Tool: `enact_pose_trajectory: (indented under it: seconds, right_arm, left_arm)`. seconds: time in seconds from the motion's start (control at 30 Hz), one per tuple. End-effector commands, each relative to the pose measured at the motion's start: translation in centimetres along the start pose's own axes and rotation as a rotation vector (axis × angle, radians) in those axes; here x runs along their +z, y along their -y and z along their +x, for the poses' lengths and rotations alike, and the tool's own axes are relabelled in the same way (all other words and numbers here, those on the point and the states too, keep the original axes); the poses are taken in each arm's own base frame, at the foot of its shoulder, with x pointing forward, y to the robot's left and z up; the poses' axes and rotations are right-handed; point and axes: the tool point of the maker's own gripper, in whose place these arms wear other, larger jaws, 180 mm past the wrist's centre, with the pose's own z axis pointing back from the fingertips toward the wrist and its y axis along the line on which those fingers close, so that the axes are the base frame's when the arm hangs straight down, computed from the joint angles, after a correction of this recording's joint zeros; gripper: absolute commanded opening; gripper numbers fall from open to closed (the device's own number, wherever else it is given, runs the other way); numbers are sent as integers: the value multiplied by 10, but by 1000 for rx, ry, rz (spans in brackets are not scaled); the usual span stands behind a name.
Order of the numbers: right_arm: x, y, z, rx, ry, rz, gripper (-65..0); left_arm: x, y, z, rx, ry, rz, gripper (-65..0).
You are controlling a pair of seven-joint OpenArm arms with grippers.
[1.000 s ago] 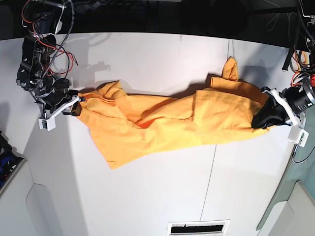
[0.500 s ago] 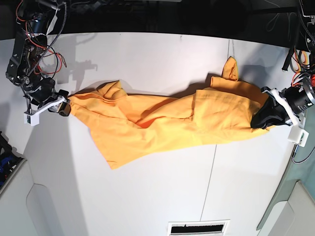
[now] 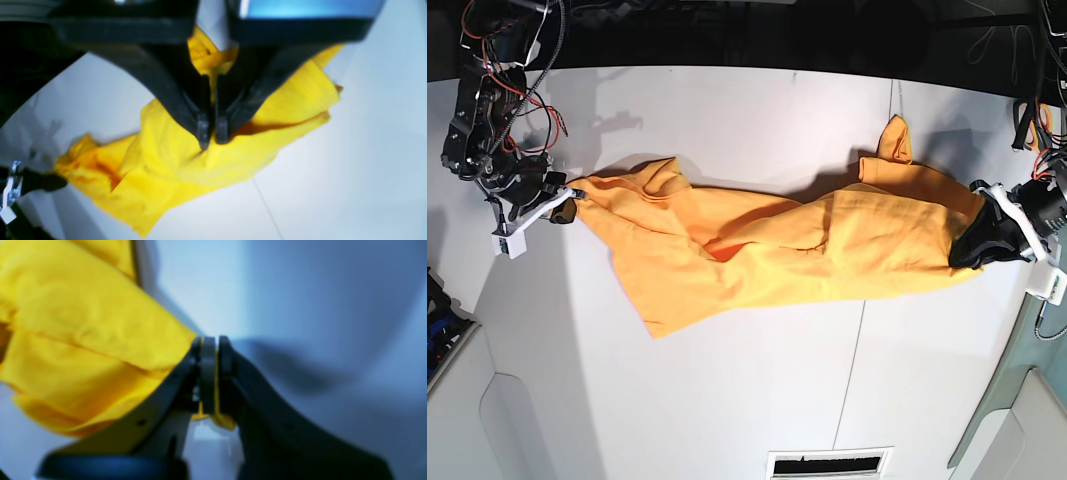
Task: Layout the t-shirt on the table in an organized manner, then fold the t-shirt properly
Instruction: 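Stretch the shirt between both grippers and swing it across the table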
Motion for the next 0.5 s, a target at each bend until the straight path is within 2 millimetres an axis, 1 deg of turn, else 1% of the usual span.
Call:
enact_pose_trajectory:
  seconds: [0.0,0.1,0.2,0.3,0.37,0.47]
  right_arm:
    - [14,4,16,30,59,-1,-650]
    - [42,8,8,79,78,-17,-650]
    - [66,6,-12,116,49,-17,-650]
    - [91,1,-28,133,48,-13,-650]
    - [108,0,-27,137,78,-8,-650]
    - [136,5,-12,126,155,-29,-650]
  left_arm:
    - [9,7,28,-40,82,-30,-650]
    - [20,16,47,-70,125,-46,-650]
    - [34,21,63,-107,172,-38,-650]
    - [52,26,79,-158,218,-11,-650]
    - [67,28,95,-210,259,19,-650]
    - [87,34,120,-309,321,62,-650]
